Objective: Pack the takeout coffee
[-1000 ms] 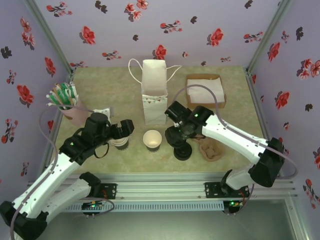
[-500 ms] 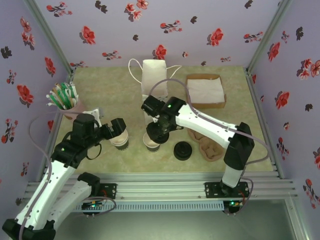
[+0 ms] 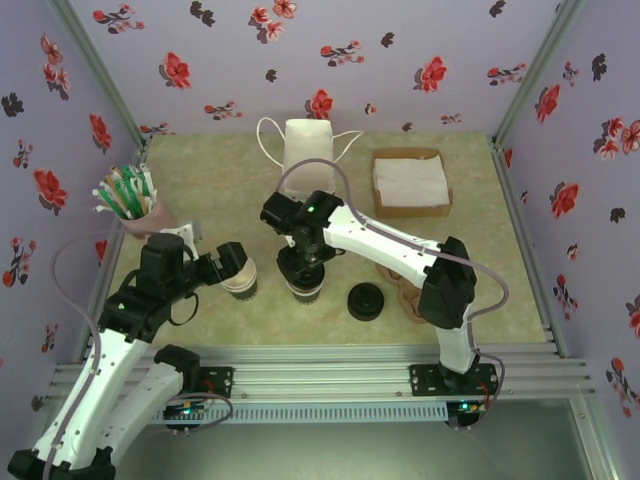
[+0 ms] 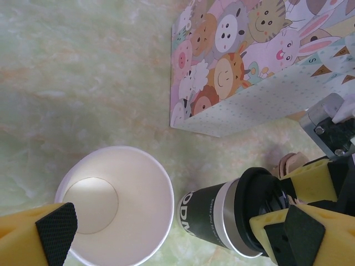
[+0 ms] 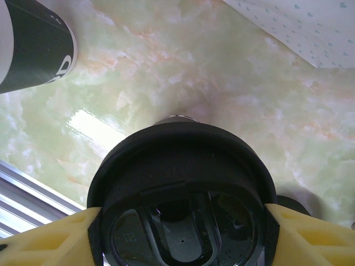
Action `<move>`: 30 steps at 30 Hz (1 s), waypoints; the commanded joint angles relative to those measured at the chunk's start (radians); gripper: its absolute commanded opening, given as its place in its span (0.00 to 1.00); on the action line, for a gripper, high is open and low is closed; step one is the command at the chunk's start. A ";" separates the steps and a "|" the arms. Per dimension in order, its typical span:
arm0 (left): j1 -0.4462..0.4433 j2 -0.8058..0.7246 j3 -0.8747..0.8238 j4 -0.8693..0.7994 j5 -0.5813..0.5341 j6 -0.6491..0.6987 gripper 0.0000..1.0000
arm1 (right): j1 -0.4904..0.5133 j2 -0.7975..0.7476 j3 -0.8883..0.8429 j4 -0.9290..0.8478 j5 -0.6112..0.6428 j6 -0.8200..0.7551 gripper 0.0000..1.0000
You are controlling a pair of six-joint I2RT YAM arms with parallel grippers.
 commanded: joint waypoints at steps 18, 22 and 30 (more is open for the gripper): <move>0.019 -0.015 -0.017 -0.019 0.009 0.038 0.99 | 0.028 0.048 0.058 -0.077 0.022 -0.011 0.68; 0.019 -0.015 -0.017 -0.019 0.010 0.038 0.99 | 0.030 0.055 0.061 -0.076 0.020 -0.011 0.68; 0.019 -0.013 -0.019 -0.018 0.010 0.037 0.99 | 0.033 0.062 0.063 -0.071 0.013 -0.011 0.68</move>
